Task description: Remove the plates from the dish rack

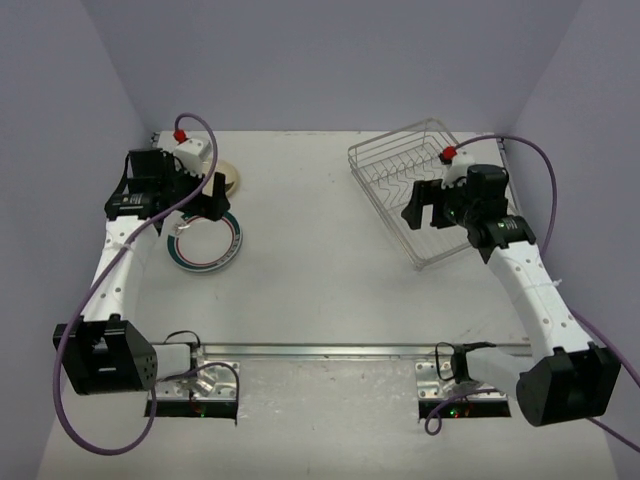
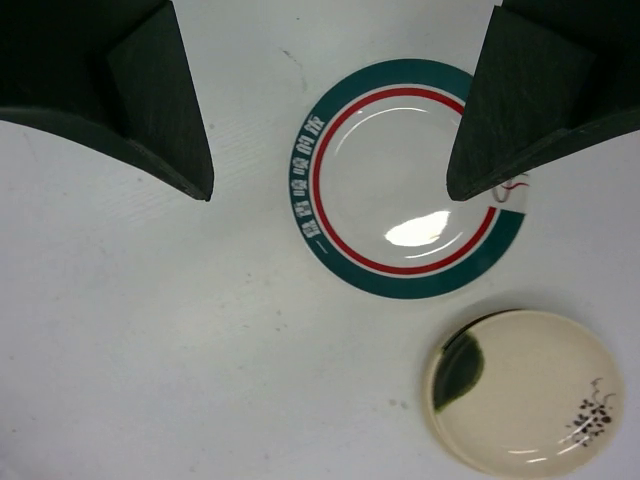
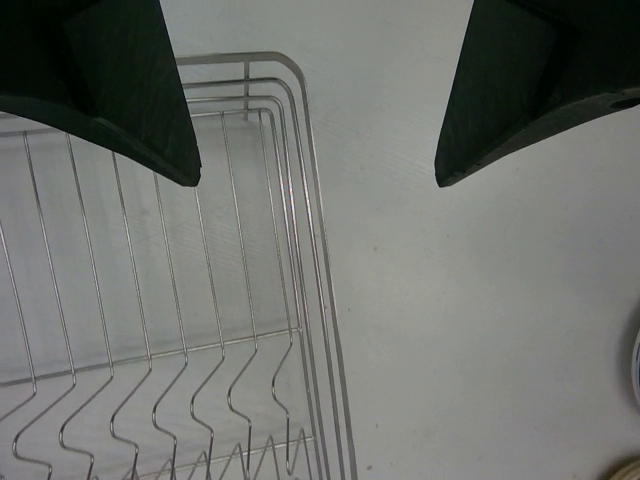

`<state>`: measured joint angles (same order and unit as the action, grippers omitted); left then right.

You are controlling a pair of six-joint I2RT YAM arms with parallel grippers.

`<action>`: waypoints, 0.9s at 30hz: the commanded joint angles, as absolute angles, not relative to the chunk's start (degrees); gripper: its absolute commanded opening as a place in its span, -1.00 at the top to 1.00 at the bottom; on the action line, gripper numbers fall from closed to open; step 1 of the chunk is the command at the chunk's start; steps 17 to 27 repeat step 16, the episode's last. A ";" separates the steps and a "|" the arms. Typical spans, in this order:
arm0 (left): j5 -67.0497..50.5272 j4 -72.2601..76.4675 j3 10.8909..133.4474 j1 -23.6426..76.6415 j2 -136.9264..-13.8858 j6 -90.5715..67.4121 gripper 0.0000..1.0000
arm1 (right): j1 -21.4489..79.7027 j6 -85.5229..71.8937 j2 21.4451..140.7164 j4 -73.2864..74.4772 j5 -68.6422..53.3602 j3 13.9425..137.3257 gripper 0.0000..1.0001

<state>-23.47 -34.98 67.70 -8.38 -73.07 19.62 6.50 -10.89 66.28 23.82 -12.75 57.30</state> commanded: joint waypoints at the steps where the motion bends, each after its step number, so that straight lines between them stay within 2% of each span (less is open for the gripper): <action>1: -25.63 -31.29 63.34 -6.18 -67.48 16.06 -1.00 | 6.24 -10.66 61.38 18.78 -10.98 50.31 -0.97; 11: -21.65 -25.99 54.56 -5.19 -55.38 16.96 -1.00 | 6.24 -10.55 52.62 14.41 -2.99 40.23 -0.98; 27: -21.45 -25.76 55.02 -5.19 -55.02 16.25 -1.00 | 6.24 -10.29 52.48 14.33 -2.65 40.69 -0.97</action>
